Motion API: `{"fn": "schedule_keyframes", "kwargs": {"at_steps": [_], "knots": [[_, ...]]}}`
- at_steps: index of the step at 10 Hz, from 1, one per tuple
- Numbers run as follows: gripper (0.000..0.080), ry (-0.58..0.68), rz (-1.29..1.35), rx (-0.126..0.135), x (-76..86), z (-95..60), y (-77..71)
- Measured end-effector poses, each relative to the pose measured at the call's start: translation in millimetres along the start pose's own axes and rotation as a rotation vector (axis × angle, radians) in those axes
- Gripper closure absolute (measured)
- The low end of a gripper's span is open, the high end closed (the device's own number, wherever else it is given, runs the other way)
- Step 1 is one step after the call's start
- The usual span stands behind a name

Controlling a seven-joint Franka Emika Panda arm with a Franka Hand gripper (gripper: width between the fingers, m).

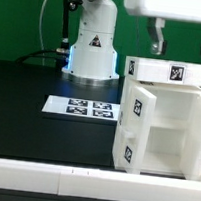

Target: Assemble cabinet

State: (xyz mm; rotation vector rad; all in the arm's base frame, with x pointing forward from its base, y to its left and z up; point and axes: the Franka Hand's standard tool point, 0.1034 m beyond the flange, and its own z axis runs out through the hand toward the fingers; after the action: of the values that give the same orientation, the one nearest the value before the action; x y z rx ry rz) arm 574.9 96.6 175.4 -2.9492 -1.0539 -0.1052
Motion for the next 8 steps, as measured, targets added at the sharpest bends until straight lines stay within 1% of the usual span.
{"fn": "schedule_keyframes", "kwargs": {"at_steps": [3,4,5,6,7,8], "knots": [[0.0003,-0.003,-0.174,0.001,-1.4,1.2,1.4],[0.0003,-0.001,-0.315,-0.019,-1.3,0.4,3.2],[0.0003,0.005,-0.479,-0.055,-2.3,-1.2,3.6],[0.0003,-0.015,-0.642,-0.07,-5.9,0.3,2.6],[0.0003,-0.039,-0.775,-0.077,-7.5,4.1,3.3],[0.0003,-0.058,-0.857,-0.073,-9.6,10.7,3.1]]}}
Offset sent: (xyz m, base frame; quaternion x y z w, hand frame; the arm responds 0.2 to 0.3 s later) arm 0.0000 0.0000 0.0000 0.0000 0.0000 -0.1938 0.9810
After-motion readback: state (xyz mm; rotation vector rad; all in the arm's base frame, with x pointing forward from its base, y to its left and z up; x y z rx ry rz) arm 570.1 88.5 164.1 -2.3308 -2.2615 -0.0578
